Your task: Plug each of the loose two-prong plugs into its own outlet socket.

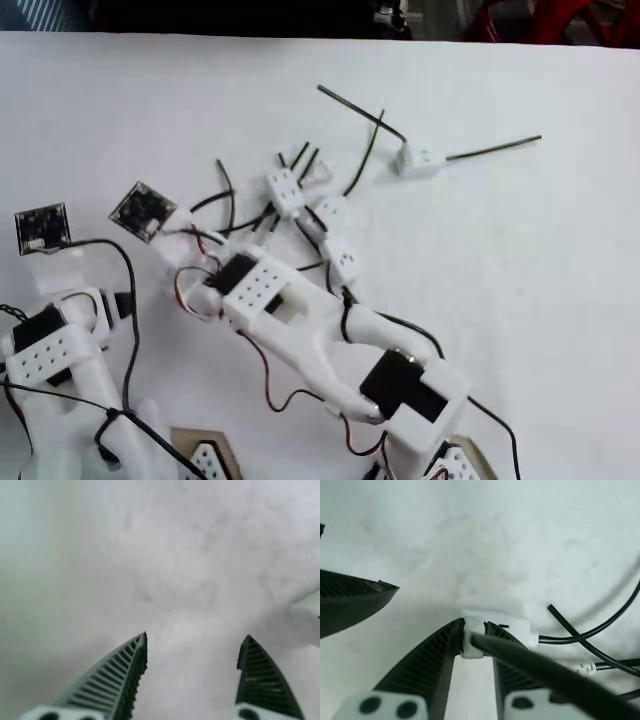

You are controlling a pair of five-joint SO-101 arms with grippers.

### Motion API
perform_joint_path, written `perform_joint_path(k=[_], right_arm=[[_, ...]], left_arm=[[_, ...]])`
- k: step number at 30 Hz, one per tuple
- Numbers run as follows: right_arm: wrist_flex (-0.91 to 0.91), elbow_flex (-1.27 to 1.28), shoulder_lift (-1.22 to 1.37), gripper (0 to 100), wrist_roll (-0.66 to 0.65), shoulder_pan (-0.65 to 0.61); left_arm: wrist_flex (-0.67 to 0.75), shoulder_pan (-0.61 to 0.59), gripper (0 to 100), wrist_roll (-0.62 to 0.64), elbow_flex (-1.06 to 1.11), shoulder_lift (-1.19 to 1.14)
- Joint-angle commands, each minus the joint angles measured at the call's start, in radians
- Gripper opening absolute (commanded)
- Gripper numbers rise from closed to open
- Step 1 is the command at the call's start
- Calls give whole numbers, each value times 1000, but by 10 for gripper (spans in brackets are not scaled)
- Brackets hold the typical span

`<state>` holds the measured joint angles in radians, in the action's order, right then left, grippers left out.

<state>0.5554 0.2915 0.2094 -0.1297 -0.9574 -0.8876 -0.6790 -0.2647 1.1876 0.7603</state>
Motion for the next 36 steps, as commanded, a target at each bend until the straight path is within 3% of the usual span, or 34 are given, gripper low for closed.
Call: perform_joint_path(k=[1,23,28,36], right_arm=[[-10,-46,-2,17,17,-12],[19,-49,125,17,15,-12],[15,-51,176,17,-34,-13],[70,-44,33,17,-35,-13]], left_arm=[[17,-7,286,9,-3,28],[17,-7,286,9,-3,25],[17,-7,286,9,-3,24],[17,-7,286,9,-3,24]])
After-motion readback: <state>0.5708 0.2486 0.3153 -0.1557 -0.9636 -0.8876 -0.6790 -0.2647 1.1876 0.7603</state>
